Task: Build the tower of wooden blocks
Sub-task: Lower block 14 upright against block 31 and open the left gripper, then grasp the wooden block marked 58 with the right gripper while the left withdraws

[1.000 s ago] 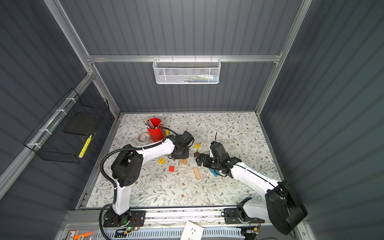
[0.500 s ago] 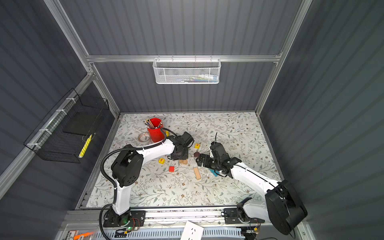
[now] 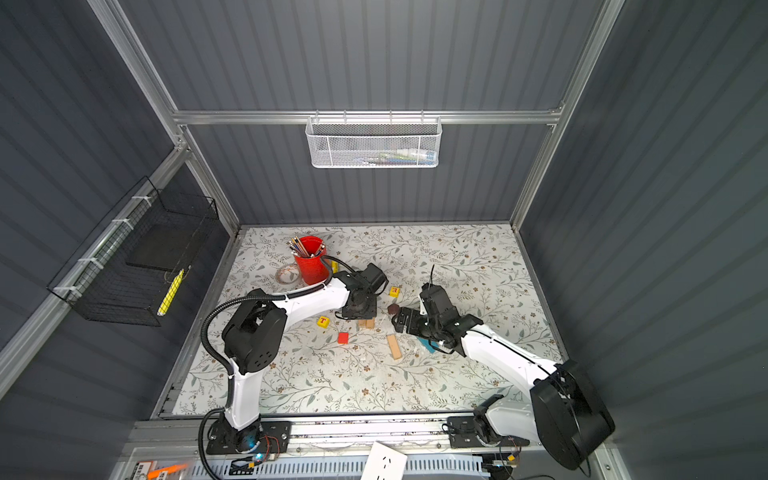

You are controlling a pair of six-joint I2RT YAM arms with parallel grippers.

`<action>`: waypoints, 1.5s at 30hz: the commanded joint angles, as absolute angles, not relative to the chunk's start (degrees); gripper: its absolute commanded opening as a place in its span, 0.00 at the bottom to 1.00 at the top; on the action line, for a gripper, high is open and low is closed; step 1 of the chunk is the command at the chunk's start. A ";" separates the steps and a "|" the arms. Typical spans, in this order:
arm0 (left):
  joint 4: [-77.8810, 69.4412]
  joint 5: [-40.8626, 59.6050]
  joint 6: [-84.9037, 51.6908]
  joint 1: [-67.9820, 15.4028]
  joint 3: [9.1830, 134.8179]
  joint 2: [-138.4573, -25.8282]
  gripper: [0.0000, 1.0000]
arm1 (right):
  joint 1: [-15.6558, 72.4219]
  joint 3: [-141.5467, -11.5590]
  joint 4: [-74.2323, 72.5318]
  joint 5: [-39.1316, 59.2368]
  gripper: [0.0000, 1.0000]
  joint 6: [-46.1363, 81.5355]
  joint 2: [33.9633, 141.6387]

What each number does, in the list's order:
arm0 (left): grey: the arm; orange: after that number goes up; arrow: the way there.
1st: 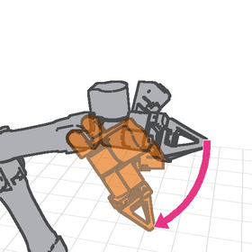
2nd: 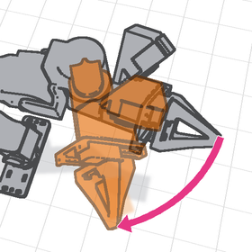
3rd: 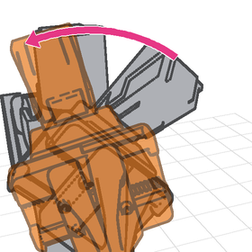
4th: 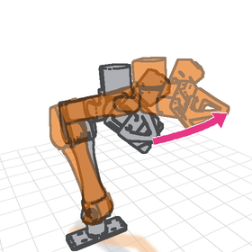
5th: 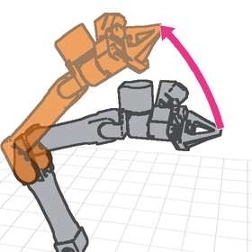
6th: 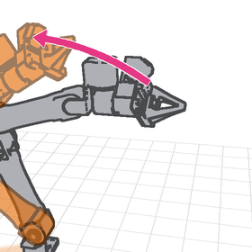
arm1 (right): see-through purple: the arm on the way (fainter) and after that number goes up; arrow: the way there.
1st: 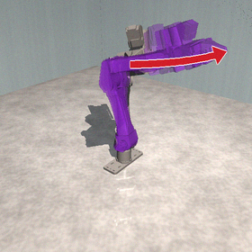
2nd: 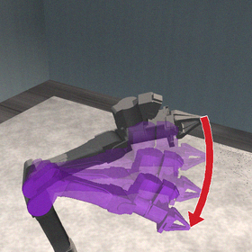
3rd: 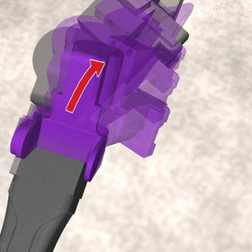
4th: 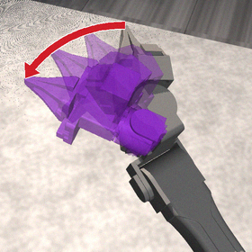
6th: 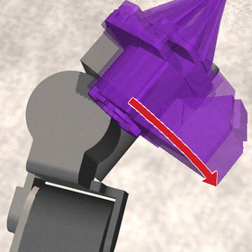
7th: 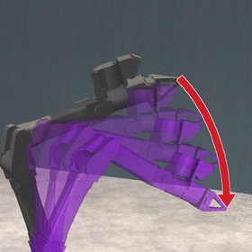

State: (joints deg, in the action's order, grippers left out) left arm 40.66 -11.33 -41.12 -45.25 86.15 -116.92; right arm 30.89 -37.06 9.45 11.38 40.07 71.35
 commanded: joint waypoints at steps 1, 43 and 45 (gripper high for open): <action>40.59 -10.47 -41.17 -44.73 85.27 -115.90 0.35 | 30.63 -36.69 9.18 11.37 0.99 40.08 71.10; 23.35 -12.71 -32.30 -44.56 50.31 -71.30 1.00 | 46.75 -53.09 33.70 -5.44 0.81 27.86 85.65; 22.76 -13.28 -33.09 -44.49 49.18 -70.26 1.00 | 47.99 -53.32 33.29 -5.90 0.76 27.97 87.16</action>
